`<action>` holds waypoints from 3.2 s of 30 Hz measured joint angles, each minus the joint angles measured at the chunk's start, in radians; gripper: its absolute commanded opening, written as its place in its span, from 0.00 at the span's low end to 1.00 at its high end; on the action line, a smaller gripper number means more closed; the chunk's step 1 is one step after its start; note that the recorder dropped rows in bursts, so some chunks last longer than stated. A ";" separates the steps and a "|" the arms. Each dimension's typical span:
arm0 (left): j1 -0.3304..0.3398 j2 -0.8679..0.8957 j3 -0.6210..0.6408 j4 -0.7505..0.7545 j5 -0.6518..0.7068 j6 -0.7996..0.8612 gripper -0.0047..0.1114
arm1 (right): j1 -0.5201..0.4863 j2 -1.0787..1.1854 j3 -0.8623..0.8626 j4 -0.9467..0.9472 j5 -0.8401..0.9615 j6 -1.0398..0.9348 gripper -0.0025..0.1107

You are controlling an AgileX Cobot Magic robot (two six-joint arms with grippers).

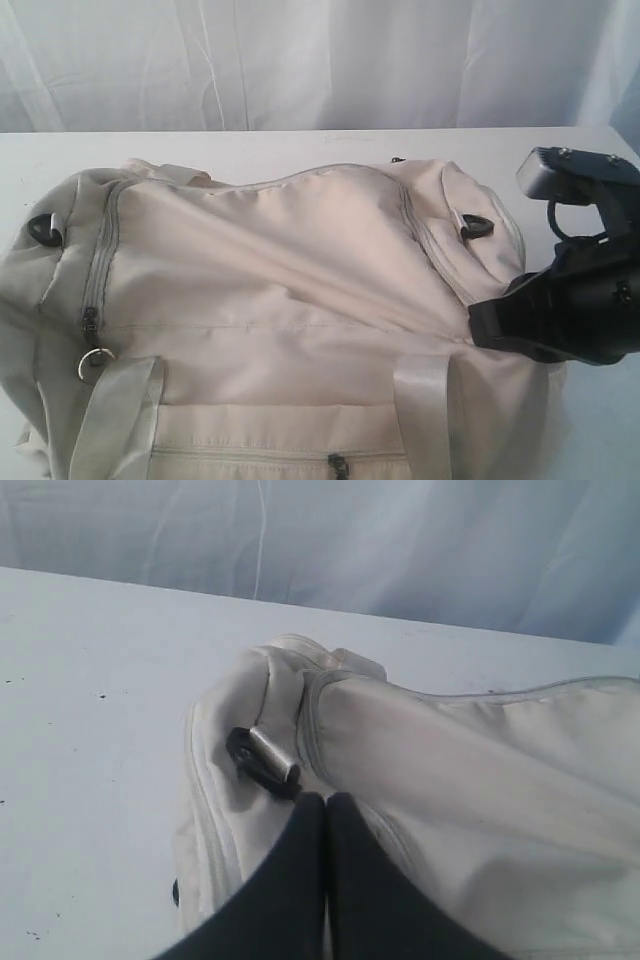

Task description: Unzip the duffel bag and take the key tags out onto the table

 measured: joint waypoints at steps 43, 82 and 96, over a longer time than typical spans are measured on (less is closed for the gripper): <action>0.000 0.000 0.076 0.331 0.171 -0.005 0.64 | 0.244 0.287 -0.230 0.654 -0.031 -0.883 0.69; -0.002 0.351 -0.074 0.012 0.119 -0.153 0.04 | 0.565 0.822 -0.521 1.113 -0.247 -1.434 0.44; -0.002 0.351 -0.104 0.034 0.154 -0.151 0.04 | 0.565 0.818 -0.521 0.978 -0.251 -1.287 0.44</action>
